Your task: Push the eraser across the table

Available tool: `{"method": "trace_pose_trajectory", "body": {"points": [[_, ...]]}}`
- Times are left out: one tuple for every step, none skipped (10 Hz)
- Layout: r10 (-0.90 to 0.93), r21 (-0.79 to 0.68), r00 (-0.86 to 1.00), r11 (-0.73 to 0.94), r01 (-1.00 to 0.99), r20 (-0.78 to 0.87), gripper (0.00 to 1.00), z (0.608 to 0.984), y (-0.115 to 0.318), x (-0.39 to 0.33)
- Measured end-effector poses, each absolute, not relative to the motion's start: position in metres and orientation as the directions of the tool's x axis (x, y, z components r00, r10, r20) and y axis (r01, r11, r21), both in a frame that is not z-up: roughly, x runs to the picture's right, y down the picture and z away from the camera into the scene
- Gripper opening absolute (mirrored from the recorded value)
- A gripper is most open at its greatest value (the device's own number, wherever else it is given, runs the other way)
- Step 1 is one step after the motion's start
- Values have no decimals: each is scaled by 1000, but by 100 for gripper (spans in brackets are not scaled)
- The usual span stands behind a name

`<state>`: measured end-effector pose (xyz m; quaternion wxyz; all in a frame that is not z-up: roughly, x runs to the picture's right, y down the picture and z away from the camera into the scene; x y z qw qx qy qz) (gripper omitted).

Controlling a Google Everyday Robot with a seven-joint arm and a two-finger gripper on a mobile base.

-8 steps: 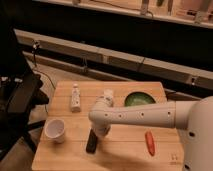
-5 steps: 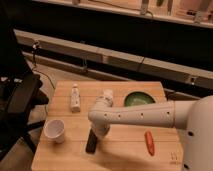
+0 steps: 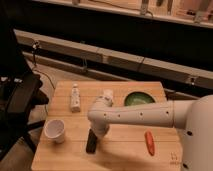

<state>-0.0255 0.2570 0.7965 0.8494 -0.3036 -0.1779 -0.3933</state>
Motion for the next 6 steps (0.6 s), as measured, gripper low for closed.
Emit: {"method": "trace_pose_trajectory", "body": {"points": [[-562, -374, 625, 505, 778, 542, 0, 797, 257, -25], [-564, -372, 622, 503, 780, 543, 0, 797, 256, -26], [-566, -370, 620, 501, 782, 544, 0, 798, 256, -27], [-567, -369, 617, 499, 784, 545, 0, 798, 256, -27], [-569, -367, 615, 497, 786, 546, 0, 798, 256, -27], [-572, -365, 612, 495, 789, 547, 0, 798, 256, -27]]}}
